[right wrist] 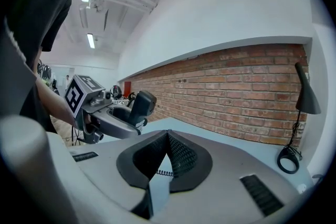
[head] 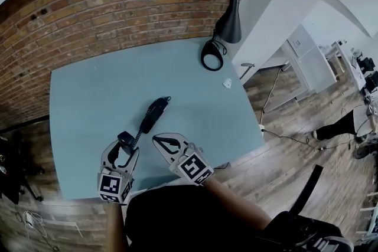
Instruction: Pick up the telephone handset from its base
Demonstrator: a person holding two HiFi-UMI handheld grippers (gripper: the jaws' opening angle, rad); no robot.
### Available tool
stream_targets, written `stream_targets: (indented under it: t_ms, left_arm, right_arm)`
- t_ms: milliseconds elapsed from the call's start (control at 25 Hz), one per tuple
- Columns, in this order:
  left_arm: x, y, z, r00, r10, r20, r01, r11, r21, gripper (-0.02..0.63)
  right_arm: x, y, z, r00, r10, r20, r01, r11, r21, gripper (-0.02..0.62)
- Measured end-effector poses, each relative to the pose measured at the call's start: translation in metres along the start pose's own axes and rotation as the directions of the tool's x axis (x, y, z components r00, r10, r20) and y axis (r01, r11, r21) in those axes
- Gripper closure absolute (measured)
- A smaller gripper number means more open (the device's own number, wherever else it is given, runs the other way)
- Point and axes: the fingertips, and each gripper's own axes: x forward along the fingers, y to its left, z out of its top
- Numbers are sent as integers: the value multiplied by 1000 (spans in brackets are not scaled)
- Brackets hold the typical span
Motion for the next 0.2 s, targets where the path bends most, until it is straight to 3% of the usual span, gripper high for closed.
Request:
stream_targets:
  t_ms: [200]
  left_arm:
    - [5, 7, 6, 1000, 26, 17, -26, 999, 24, 333]
  right_arm:
    - [3, -4, -1, 1000, 2, 0, -2, 1000, 11, 572]
